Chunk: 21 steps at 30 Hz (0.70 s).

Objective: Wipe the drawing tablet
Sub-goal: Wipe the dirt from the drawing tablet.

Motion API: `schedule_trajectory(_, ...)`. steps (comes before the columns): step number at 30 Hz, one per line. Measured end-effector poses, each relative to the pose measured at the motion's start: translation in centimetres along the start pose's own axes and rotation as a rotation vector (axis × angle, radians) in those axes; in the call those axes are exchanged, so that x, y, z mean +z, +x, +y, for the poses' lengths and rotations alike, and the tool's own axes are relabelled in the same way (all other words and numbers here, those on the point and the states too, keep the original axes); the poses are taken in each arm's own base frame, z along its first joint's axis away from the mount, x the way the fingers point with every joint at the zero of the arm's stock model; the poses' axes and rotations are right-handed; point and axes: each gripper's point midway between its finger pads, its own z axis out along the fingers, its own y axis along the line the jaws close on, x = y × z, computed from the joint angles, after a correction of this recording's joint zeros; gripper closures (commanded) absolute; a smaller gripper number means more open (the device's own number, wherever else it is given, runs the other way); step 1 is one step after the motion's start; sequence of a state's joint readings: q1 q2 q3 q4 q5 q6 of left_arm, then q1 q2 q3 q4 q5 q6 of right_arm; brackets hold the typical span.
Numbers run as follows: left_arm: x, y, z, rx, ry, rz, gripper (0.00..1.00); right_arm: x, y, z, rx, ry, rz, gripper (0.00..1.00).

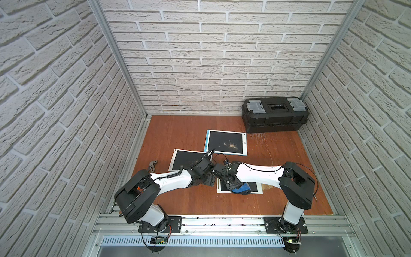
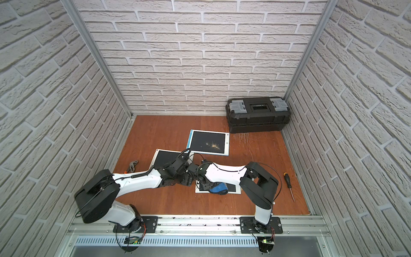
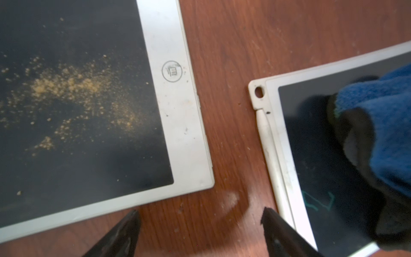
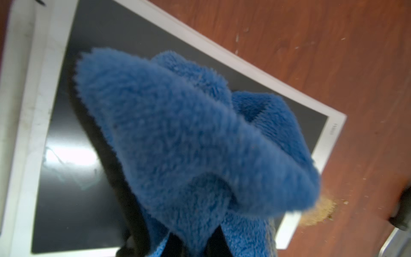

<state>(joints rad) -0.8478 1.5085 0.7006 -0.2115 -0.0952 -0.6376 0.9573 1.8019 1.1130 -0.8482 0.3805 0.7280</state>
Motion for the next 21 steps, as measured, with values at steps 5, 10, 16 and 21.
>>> schedule_trajectory(5, 0.3, 0.0, -0.2, 0.037, -0.044, 0.033, 0.12, 0.4, 0.1, 0.1, 0.065, -0.066, -0.016, 0.97)
schedule_trajectory(10, 0.6, -0.2, -0.4, 0.059, -0.077, 0.058, 0.11, 0.8, 0.4, 0.1, 0.114, -0.112, -0.011, 0.97)
schedule_trajectory(16, 0.8, -0.4, -1.0, 0.071, -0.084, 0.081, 0.12, 0.9, 0.4, 0.1, 0.149, -0.150, -0.012, 0.97)
schedule_trajectory(21, 0.8, -0.4, -1.3, 0.072, -0.081, 0.102, 0.11, 0.9, 0.4, 0.1, 0.160, -0.165, -0.011, 0.97)
